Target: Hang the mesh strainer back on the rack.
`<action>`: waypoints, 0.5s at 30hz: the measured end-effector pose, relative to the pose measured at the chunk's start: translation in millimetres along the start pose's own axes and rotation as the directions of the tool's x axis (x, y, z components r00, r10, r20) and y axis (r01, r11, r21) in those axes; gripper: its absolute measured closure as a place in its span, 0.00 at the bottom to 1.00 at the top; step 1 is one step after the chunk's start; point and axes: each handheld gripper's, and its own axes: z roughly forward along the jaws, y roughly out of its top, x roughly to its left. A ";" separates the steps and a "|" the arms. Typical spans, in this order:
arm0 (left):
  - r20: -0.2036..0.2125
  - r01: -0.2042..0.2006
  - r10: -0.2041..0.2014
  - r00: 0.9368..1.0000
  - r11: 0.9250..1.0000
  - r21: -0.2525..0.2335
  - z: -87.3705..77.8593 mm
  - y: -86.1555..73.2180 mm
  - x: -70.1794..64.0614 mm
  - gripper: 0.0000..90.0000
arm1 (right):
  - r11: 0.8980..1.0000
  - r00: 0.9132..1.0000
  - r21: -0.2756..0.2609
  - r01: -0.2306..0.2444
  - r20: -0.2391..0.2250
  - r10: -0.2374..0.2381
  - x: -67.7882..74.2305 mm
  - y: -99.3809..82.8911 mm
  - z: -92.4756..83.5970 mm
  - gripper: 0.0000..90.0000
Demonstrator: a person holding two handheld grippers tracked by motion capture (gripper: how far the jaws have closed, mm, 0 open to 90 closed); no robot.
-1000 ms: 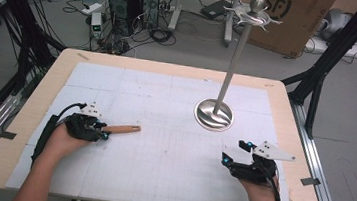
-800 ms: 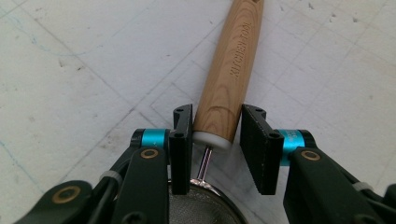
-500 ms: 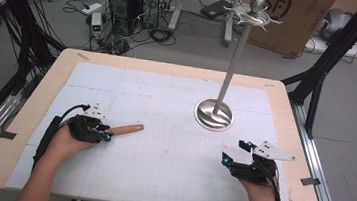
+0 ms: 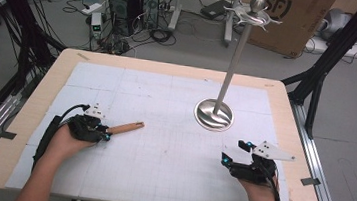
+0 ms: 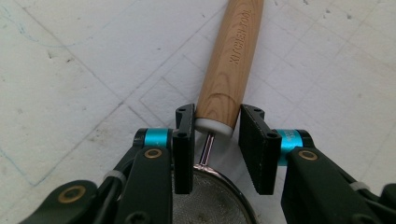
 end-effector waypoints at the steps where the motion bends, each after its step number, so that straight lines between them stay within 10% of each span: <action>1: -0.004 -0.006 0.006 1.000 1.000 0.002 0.0 0.7 -1.4 0.76 | 1.000 1.000 0.000 0.000 0.000 0.000 0.0 -0.1 0.0 0.23; 15: -0.009 -0.043 0.043 0.999 0.997 0.063 4.1 14.8 -5.5 0.75 | 1.000 1.000 -0.002 -0.001 -0.002 0.001 -0.6 -0.2 0.1 0.23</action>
